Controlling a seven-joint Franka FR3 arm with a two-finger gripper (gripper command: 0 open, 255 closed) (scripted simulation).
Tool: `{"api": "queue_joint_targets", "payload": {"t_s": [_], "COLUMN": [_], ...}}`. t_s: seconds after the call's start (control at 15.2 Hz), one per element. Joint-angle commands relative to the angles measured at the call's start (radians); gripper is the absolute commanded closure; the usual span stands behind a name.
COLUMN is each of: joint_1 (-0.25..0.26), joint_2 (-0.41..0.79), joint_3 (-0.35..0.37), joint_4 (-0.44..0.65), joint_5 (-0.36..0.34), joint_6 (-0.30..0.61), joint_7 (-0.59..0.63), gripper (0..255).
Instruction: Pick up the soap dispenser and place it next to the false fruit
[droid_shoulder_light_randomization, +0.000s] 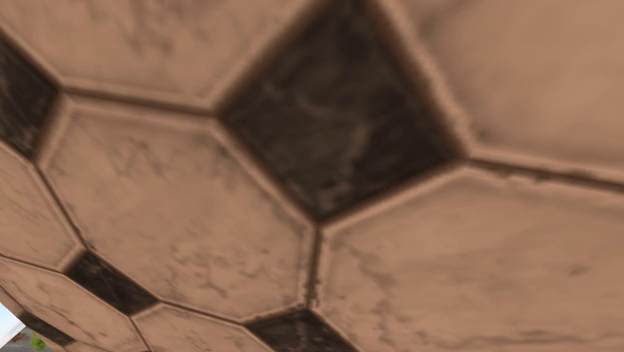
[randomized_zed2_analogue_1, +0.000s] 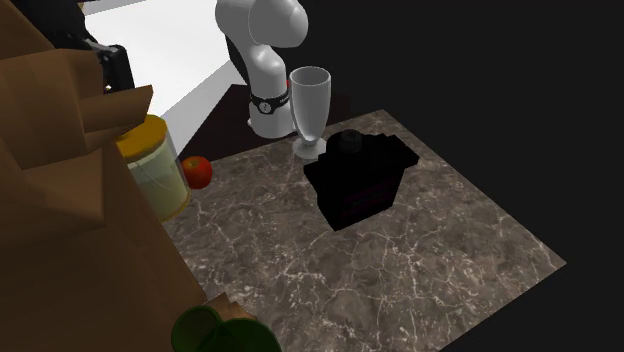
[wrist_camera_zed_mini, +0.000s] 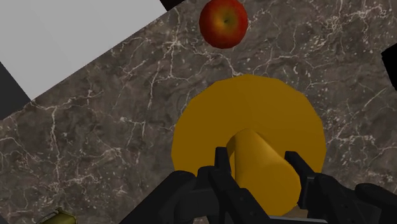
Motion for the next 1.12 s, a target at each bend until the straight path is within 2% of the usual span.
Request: {"api": "queue_joint_targets", "payload": {"t_s": [0.0,1.06], "joint_1": [0.0,0.002], "joint_2": [0.003,0.067], "joint_3": [0.0,0.004], "joint_4": [-0.025,-0.187], "joint_5": [0.001,0.006], "joint_6": [0.029,0.255], "joint_7": [-0.002,-0.013], "gripper": [255,255]}}
